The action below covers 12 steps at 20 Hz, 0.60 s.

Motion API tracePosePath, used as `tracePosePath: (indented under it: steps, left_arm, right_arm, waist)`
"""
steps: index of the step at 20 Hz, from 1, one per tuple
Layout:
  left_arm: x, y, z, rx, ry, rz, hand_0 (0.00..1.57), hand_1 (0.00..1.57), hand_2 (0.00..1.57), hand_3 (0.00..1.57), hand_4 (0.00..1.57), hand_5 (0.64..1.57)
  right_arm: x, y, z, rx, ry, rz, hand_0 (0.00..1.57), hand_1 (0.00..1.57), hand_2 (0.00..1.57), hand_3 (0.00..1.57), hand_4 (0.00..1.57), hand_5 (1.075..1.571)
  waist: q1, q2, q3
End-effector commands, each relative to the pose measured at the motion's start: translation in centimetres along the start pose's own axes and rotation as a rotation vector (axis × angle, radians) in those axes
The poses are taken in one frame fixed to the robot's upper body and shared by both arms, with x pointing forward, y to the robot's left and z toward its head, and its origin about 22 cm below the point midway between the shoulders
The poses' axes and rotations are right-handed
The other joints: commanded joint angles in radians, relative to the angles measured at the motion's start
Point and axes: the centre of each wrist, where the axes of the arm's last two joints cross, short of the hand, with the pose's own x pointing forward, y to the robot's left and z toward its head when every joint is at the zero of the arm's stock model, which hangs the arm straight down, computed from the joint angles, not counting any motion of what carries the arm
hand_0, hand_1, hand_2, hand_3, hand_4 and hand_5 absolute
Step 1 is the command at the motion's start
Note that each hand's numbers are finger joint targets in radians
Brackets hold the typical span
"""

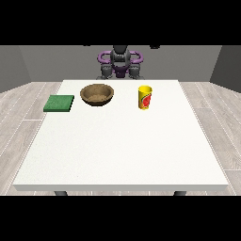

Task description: Pick the cup and pour the ball into the bowl, then pick the bowl and place it on the pad

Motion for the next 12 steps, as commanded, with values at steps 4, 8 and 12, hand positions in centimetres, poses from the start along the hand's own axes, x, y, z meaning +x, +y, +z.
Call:
tracePosePath:
  steps: [4,8,12]
  left_arm:
    - [0.3,-0.8,-2.4,-0.035,-0.231,-0.048,0.00,0.00,0.00,0.00,0.55,1.526]
    - [-2.7,1.4,-3.2,-0.011,-0.309,-0.092,0.00,0.00,0.00,0.00,0.55,1.487]
    - [-5.3,3.2,-4.7,-0.004,-0.291,-0.091,0.00,0.00,0.00,0.00,0.41,1.484]
  right_arm:
    - [-0.5,0.2,-2.4,0.006,-0.218,-0.010,0.00,0.00,0.00,0.09,0.71,1.545]
    - [0.5,-0.5,-2.9,0.036,-0.281,-0.002,0.00,0.00,0.00,0.00,0.69,1.543]
    - [2.3,-2.1,-3.5,0.036,-0.313,-0.003,0.00,0.00,0.00,0.00,0.68,1.547]
  waist:
    - [0.019,0.278,0.0003]
    - [-0.002,0.375,-0.0005]
    - [-0.031,0.395,-0.0006]
